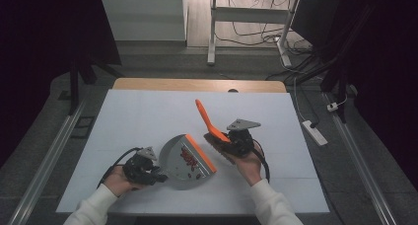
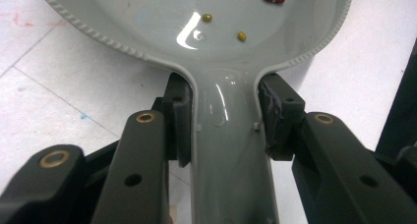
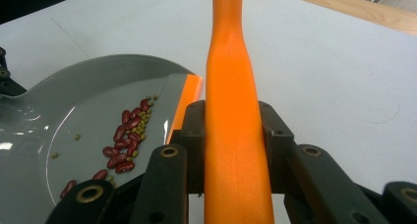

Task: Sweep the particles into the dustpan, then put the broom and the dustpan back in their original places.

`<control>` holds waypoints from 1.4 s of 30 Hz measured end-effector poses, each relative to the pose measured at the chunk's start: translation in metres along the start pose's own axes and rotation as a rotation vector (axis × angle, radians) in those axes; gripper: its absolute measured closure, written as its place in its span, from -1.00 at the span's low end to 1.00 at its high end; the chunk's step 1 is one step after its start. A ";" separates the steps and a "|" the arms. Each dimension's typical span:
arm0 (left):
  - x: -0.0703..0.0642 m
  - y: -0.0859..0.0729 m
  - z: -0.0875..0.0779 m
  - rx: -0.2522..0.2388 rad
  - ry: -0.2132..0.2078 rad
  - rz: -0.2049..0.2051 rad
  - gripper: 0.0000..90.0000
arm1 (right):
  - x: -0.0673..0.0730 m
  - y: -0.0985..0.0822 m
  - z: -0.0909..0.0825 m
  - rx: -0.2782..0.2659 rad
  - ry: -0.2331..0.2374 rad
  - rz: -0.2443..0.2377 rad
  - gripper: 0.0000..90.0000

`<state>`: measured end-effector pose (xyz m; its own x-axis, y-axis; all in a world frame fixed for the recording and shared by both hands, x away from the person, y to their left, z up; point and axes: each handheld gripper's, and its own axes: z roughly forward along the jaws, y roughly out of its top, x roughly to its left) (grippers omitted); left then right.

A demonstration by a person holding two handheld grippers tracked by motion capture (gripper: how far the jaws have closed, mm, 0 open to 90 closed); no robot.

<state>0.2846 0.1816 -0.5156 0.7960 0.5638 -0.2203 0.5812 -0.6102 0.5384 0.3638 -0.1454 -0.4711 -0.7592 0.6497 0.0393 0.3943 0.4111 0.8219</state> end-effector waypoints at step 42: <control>-0.007 -0.018 -0.019 -0.173 0.078 -0.212 0.36 | -0.016 -0.036 -0.076 -0.028 0.039 -0.049 0.56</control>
<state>0.2652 0.1999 -0.5081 0.6408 0.7136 -0.2830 0.6901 -0.3740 0.6195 0.3227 -0.2196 -0.4576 -0.7968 0.6039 0.0202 0.3421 0.4234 0.8389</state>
